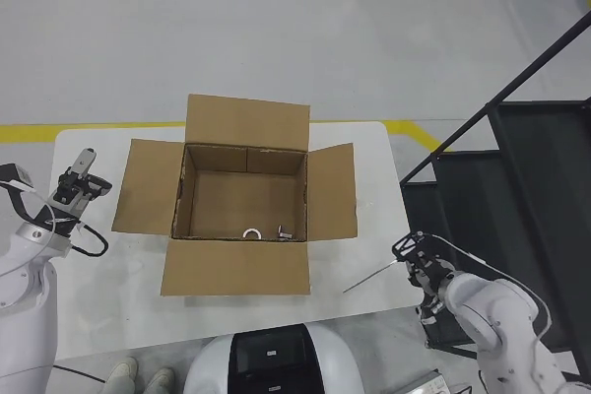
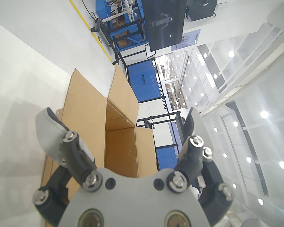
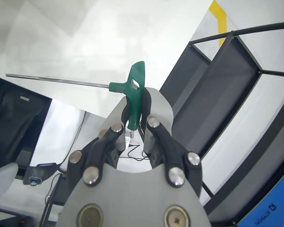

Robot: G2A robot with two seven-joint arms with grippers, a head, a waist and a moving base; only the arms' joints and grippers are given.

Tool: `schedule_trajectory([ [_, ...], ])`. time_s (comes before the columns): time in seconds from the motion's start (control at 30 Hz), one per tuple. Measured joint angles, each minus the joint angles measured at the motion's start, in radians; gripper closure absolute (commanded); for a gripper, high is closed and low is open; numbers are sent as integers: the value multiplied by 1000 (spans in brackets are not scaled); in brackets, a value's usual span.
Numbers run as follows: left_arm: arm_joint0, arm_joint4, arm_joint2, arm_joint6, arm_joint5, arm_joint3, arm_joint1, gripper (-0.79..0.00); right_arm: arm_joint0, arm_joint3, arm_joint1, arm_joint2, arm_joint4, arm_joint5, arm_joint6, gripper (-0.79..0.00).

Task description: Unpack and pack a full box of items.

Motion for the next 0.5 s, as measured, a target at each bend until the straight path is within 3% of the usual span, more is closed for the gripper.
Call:
schedule_trajectory([
  [0.5, 0, 0, 0, 0, 0, 0, 0, -785, 194, 202, -6, -146, -59, 159, -41, 0],
])
